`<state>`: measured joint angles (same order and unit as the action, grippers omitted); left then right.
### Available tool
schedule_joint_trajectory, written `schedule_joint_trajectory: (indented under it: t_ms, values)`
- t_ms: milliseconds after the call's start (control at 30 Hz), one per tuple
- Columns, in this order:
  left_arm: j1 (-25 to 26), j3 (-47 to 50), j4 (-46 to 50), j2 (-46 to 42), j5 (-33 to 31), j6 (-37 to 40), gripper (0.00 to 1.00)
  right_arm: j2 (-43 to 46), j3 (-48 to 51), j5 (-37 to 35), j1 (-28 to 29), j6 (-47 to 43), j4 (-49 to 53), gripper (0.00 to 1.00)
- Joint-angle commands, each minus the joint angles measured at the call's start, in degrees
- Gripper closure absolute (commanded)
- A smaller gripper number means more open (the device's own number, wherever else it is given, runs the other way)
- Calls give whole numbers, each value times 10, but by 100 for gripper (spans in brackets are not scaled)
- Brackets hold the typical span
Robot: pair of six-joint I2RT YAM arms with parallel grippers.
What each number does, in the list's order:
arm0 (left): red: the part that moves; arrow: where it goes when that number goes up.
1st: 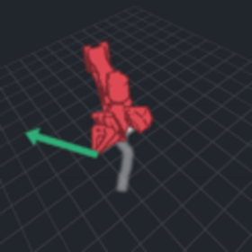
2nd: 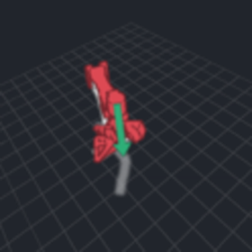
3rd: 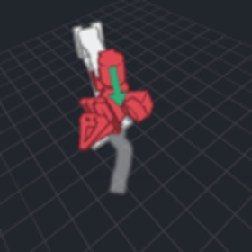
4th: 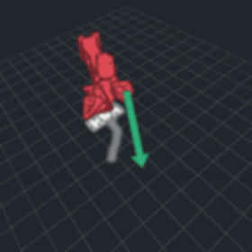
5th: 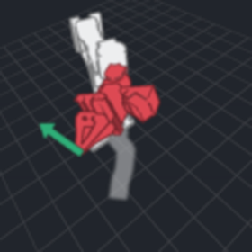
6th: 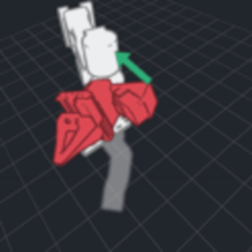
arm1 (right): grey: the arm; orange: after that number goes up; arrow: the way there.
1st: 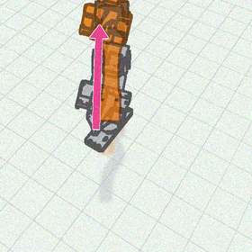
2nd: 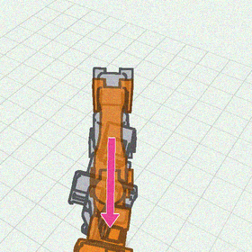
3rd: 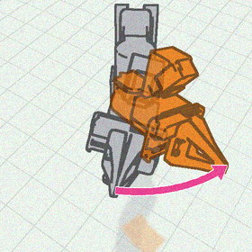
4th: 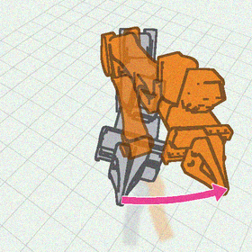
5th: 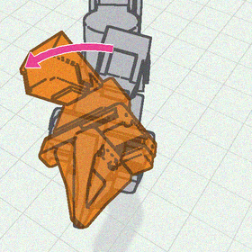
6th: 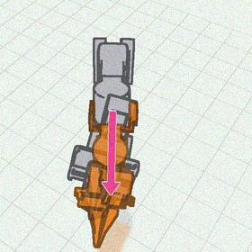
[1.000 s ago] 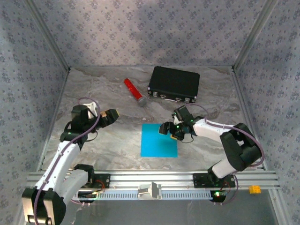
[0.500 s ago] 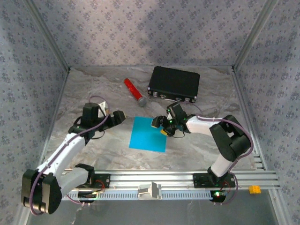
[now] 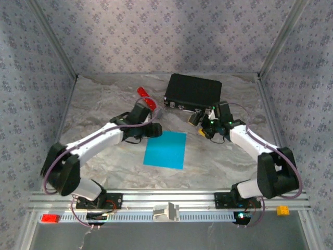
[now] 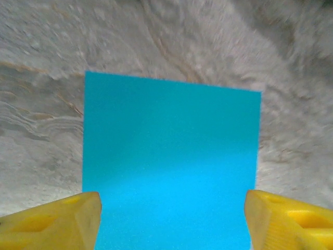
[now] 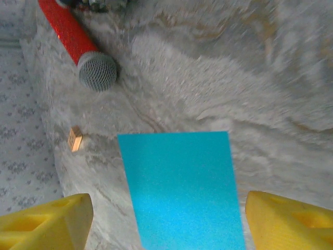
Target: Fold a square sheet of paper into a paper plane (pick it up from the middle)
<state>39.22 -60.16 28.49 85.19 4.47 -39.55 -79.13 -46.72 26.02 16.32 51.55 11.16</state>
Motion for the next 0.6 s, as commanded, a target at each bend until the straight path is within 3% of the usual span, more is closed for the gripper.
schedule_joint_trajectory:
  t_ms: [0, 367, 567]
  values:
    - [29, -45, 92, 56, -36, -4, 27, 27, 29, -21, -17, -23, 48, 20]
    - [99, -201, 186, 239, -70, -11, 22, 101, 60, -30, -17, -23, 83, 11]
    - [108, -238, 218, 280, -79, -3, 19, 124, 79, -7, -28, -35, 85, 7]
